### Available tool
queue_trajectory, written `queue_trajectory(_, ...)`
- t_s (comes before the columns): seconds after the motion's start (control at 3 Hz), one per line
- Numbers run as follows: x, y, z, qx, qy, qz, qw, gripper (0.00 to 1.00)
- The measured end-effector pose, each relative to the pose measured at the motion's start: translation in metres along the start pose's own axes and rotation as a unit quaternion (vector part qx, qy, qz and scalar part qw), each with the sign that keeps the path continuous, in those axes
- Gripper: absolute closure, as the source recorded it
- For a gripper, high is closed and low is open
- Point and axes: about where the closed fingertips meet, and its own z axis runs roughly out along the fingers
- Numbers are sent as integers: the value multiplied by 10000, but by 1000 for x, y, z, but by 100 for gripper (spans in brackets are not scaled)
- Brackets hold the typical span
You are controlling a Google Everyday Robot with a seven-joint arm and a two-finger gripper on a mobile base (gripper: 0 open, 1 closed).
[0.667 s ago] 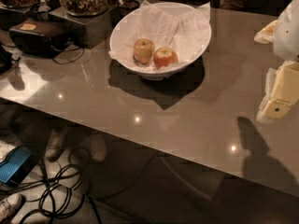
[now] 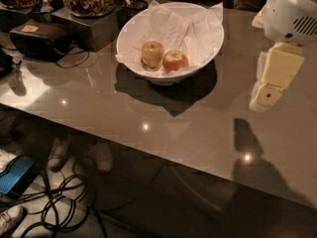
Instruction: Pick apple from white bowl
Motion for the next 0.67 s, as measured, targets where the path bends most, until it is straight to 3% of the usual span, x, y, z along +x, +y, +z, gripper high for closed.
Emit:
queue_trajectory(0.33, 0, 0, 0, 0, 0, 0, 10000, 0)
queue_trajectory(0.67, -56, -33, 9, -241, -114, 425, 9987, 0)
